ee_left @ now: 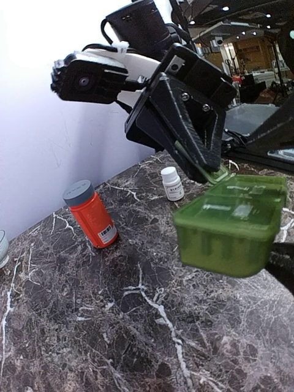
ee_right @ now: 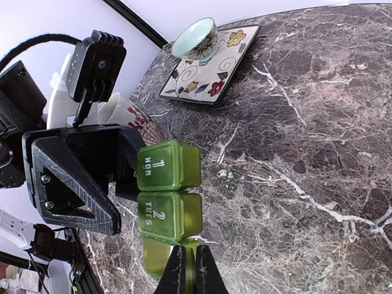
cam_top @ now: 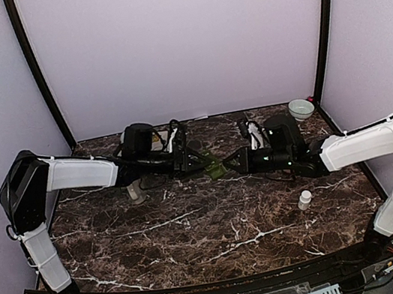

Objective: Sort the pills into containers
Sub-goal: Pass from the left arm to the right

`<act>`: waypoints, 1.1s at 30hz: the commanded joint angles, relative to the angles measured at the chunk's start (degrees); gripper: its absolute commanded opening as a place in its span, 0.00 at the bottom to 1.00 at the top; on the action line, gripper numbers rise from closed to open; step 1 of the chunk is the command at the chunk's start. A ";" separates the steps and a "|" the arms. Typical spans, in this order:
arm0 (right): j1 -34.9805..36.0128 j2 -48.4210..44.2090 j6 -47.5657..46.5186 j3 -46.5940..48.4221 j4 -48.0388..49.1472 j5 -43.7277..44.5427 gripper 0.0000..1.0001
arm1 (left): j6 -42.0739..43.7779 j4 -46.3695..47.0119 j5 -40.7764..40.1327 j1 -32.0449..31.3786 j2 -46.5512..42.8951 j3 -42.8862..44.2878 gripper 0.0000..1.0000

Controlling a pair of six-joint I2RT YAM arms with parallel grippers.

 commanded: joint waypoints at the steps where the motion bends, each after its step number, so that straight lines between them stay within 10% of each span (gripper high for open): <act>1: -1.33 0.99 2.06 -1.15 4.72 -2.74 0.00 | 2.24 0.01 -1.97 0.79 -0.87 -1.52 0.57; 33: -7.68 23.87 -2.45 13.33 -6.07 -25.49 0.00 | 9.79 -3.60 -20.88 1.83 -9.94 -7.28 0.61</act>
